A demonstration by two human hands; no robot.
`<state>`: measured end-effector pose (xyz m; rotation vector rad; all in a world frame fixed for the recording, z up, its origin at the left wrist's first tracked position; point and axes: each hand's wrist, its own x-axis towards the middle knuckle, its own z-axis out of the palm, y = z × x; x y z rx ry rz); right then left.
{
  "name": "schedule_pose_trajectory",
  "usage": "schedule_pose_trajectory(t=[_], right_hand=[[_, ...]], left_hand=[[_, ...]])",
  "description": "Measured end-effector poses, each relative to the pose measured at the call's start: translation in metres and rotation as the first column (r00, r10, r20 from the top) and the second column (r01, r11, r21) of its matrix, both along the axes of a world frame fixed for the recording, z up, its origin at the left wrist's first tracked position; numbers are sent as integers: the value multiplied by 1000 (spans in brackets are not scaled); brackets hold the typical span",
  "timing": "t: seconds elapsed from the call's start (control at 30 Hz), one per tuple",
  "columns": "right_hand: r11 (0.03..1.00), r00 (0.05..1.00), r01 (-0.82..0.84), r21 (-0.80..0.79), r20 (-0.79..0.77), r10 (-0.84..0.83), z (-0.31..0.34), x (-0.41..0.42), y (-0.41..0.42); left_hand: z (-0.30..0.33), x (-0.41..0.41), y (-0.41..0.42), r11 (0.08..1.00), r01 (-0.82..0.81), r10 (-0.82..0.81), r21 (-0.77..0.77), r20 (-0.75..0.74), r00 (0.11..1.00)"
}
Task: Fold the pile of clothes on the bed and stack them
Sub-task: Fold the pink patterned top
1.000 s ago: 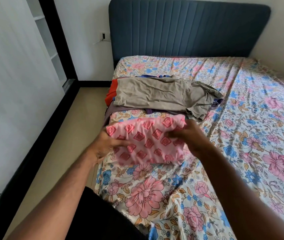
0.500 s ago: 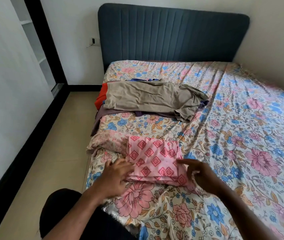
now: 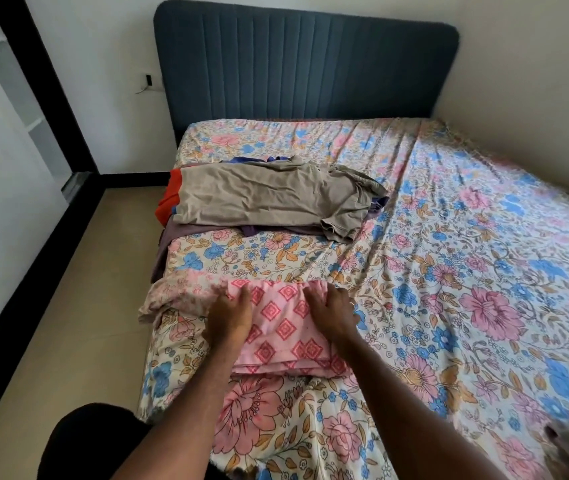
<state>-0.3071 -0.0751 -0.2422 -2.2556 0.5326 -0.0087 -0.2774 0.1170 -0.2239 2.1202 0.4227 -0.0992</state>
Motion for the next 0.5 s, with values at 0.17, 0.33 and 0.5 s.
schedule_pose_trajectory(t=[0.17,0.33,0.5], right_hand=[[998,952,62,-23,303,-52,5,-20,6],[983,915,87,161,377,-142,22,-35,-6],[766,968,-187,615,247,38,41,-50,-37]], left_hand=[[-1,-5,2,987,-3,-33,164,218,975],[3,-12,7,985,89,-127,145,275,953],[25,-9,-24,997,77,-80,23,251,965]])
